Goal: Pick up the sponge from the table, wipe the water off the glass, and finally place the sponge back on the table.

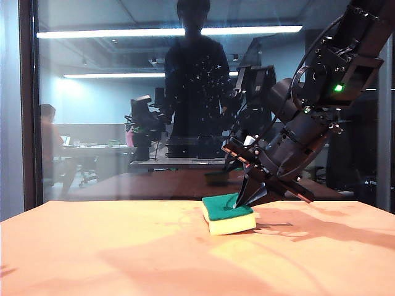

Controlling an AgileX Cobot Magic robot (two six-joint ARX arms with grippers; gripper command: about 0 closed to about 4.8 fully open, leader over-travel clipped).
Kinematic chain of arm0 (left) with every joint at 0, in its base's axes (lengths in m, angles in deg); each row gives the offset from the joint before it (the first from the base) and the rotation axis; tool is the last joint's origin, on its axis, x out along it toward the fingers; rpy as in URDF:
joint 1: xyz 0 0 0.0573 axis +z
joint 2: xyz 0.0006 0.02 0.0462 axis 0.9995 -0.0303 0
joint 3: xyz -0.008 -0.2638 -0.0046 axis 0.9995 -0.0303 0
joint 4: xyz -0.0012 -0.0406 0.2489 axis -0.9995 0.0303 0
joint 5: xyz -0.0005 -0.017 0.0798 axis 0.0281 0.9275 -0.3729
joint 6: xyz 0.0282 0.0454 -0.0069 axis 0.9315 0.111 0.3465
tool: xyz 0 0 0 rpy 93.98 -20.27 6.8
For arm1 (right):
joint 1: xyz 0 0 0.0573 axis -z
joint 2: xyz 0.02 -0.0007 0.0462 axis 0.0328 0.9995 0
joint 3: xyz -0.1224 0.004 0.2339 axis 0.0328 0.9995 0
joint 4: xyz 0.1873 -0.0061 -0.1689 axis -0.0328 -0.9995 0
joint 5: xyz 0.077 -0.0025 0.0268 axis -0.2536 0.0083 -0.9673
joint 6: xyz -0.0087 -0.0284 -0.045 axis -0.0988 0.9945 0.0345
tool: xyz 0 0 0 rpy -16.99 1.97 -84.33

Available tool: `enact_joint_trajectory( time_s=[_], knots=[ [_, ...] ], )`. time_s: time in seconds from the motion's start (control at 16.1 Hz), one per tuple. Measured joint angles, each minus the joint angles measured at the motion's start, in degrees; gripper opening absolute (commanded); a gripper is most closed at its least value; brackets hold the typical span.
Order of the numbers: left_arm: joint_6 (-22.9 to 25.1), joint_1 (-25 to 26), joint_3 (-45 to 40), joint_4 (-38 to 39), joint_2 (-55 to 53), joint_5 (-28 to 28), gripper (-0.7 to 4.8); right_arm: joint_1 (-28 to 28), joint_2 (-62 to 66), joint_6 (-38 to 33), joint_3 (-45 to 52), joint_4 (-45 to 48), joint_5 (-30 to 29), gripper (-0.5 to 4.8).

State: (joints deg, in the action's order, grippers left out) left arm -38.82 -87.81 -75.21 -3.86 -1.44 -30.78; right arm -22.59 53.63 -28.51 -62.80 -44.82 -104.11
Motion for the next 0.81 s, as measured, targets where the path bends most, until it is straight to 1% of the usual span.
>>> enact_joint_trajectory(
  time_s=[0.37,0.5,0.62,0.81],
  knots=[
    [0.00,0.00,0.00,0.00,0.00,0.00,0.84,0.00,-0.22,0.63,0.02,-0.61,2.78,-0.09],
    [0.09,0.00,0.00,0.00,0.00,0.00,0.84,0.07,-0.74,2.60,0.02,-1.33,5.73,-0.09],
    [0.17,0.00,0.00,0.00,0.00,0.00,0.84,0.15,-1.16,4.46,0.04,-1.25,6.54,-0.09],
    [0.17,0.00,0.00,-0.02,0.00,-0.02,0.84,0.15,-2.49,6.38,0.04,2.43,6.78,-0.09]
  ],
)
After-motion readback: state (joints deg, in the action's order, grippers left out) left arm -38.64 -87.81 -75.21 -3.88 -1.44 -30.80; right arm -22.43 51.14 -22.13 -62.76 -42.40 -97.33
